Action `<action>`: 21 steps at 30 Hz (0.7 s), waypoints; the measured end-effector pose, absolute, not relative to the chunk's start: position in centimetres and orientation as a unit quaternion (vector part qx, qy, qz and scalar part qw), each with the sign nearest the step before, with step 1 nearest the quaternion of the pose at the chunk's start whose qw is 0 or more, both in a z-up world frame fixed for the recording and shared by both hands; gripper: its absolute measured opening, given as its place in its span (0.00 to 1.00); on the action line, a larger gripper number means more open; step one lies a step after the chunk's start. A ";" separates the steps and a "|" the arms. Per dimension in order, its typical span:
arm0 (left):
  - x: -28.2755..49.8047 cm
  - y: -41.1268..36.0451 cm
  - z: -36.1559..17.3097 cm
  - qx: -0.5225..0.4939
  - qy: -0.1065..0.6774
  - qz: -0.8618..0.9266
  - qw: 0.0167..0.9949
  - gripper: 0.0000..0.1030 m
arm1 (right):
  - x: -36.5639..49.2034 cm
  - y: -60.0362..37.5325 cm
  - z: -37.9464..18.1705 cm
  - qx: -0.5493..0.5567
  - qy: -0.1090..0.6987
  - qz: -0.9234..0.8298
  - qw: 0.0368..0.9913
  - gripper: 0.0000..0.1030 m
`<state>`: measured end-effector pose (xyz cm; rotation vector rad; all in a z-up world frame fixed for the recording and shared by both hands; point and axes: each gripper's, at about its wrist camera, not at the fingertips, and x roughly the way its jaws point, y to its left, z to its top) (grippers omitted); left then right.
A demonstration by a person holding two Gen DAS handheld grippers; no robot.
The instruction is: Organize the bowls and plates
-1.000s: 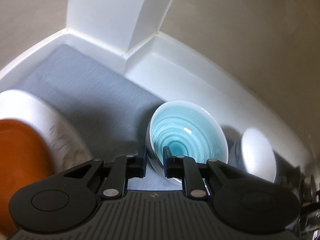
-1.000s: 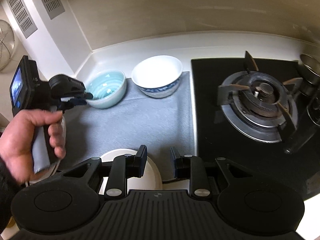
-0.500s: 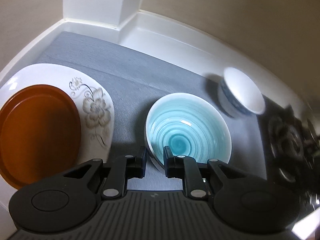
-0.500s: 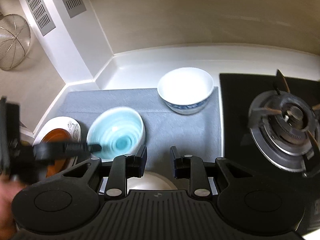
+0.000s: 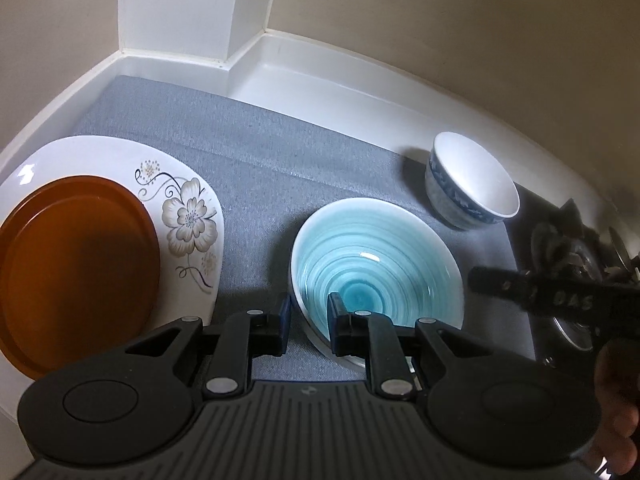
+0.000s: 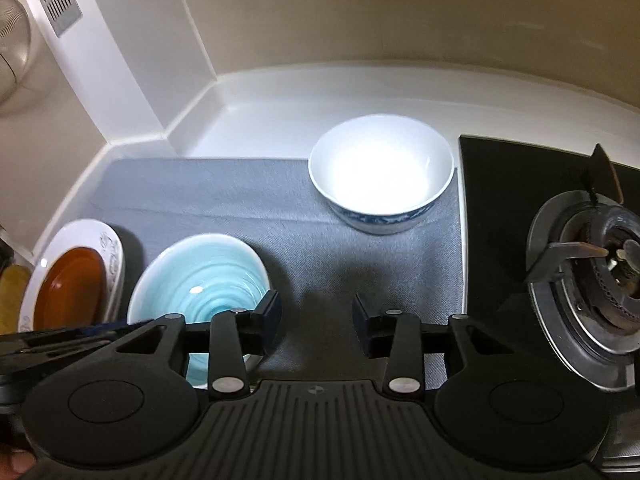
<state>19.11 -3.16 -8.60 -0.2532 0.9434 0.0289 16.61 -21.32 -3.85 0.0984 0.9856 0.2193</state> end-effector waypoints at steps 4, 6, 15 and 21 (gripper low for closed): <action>19.5 -3.3 -8.7 -0.115 0.453 0.019 0.884 0.19 | 17.1 -21.1 -4.7 0.040 0.484 0.111 0.867 0.42; 19.6 -3.4 -8.8 -0.111 0.452 0.020 0.885 0.19 | 17.5 -20.7 -5.0 0.032 0.486 0.114 0.866 0.42; 19.7 -3.5 -8.9 -0.099 0.447 0.023 0.889 0.16 | 18.2 -20.3 -6.2 0.022 0.499 0.127 0.857 0.24; 19.5 -3.5 -9.0 -0.097 0.444 0.023 0.890 0.13 | 18.4 -19.7 -6.5 0.021 0.501 0.138 0.854 0.08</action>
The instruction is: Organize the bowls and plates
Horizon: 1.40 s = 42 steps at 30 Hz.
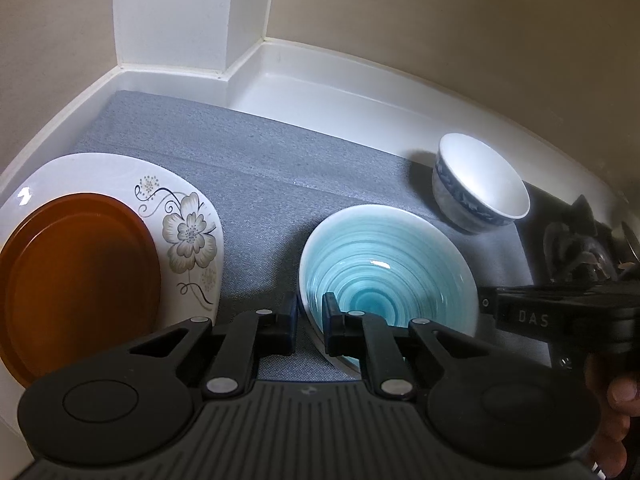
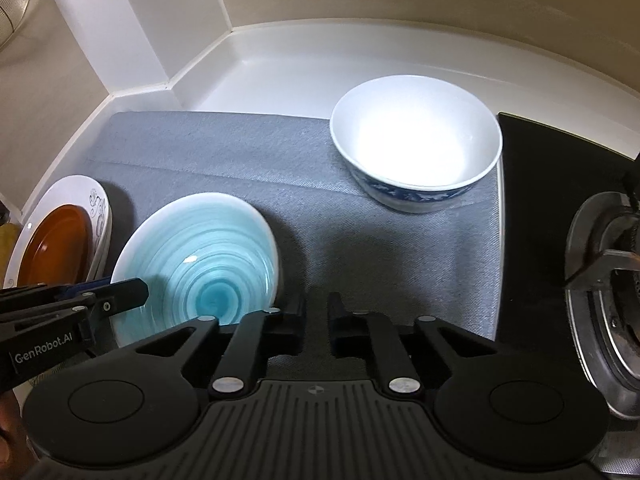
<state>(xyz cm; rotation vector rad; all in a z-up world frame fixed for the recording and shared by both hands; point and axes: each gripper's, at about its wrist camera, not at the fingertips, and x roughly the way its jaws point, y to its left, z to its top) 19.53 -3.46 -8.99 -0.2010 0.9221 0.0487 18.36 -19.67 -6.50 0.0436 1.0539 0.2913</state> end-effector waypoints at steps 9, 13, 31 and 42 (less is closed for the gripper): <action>19.4 -3.3 -8.9 -0.103 0.439 0.023 0.892 0.13 | 18.4 -19.3 -6.6 0.014 0.501 0.152 0.852 0.02; 19.2 -2.9 -9.1 -0.119 0.433 0.022 0.893 0.13 | 18.3 -19.3 -6.8 0.016 0.509 0.157 0.846 0.04; 19.2 -3.1 -9.0 -0.117 0.431 0.022 0.894 0.13 | 18.9 -21.8 -3.8 0.100 0.475 0.157 0.860 0.16; 19.4 -3.1 -9.0 -0.111 0.432 0.019 0.895 0.13 | 19.8 -19.9 -6.1 0.073 0.513 0.186 0.835 0.21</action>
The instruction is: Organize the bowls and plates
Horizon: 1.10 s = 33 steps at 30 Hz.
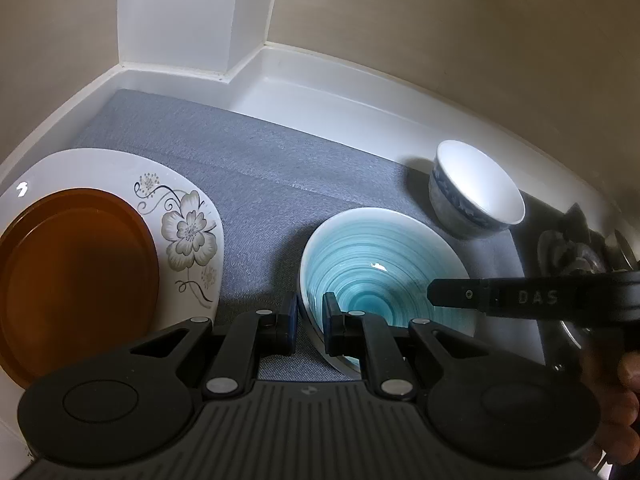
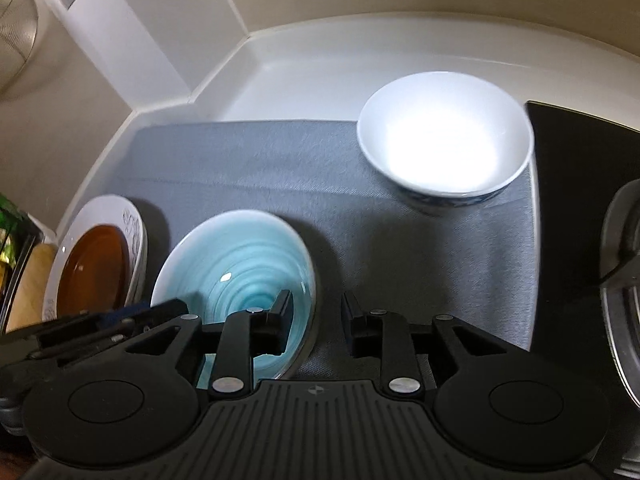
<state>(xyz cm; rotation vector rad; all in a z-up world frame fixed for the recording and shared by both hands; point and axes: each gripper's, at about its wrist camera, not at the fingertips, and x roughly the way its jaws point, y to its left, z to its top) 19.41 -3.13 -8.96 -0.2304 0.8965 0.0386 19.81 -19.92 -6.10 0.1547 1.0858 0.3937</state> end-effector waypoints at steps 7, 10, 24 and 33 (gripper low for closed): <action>19.1 -3.4 -8.1 -0.098 0.427 0.016 0.899 0.12 | 19.3 -20.0 -5.9 0.065 0.499 0.183 0.844 0.10; 18.6 -3.8 -7.0 -0.089 0.414 0.014 0.906 0.12 | 18.7 -20.3 -4.8 0.070 0.485 0.182 0.852 0.10; 14.3 -5.7 -1.7 -0.070 0.373 -0.036 0.925 0.12 | 13.5 -23.5 0.6 0.095 0.450 0.180 0.870 0.09; 11.5 -7.2 -4.1 -0.087 0.416 -0.075 0.902 0.12 | 9.6 -24.9 0.0 0.090 0.478 0.153 0.860 0.09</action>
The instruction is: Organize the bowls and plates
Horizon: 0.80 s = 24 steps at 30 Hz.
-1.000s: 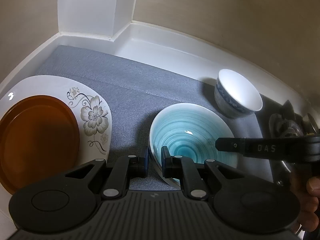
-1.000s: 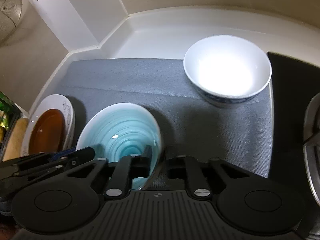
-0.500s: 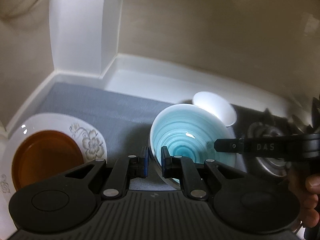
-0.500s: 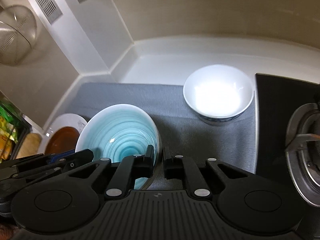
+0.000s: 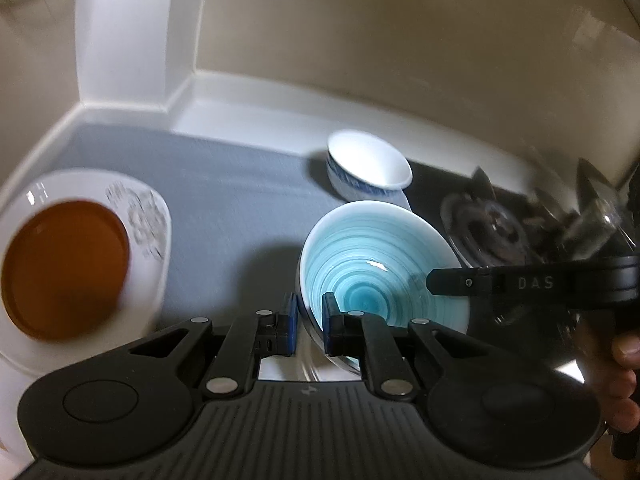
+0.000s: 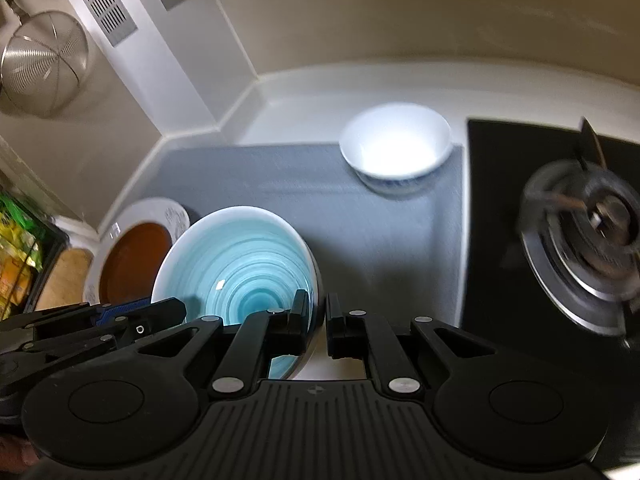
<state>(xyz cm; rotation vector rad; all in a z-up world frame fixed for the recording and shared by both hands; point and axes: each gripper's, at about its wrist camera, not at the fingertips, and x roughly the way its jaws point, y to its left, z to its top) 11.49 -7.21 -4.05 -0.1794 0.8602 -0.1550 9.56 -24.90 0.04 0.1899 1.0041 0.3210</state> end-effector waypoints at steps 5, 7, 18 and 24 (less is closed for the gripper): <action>11.0 -7.8 -5.7 -0.086 0.442 -0.085 0.889 0.12 | 8.5 -25.4 -1.2 0.084 0.502 0.133 0.851 0.09; 11.0 -7.9 -6.0 -0.080 0.451 -0.085 0.885 0.12 | 8.4 -25.3 -1.6 0.080 0.507 0.129 0.848 0.09; 11.2 -7.9 -6.5 -0.072 0.465 -0.091 0.878 0.14 | 8.4 -23.7 -2.6 0.038 0.535 0.113 0.837 0.09; 11.2 -7.8 -5.9 -0.067 0.451 -0.094 0.885 0.14 | 8.7 -23.9 -1.9 0.047 0.527 0.105 0.842 0.10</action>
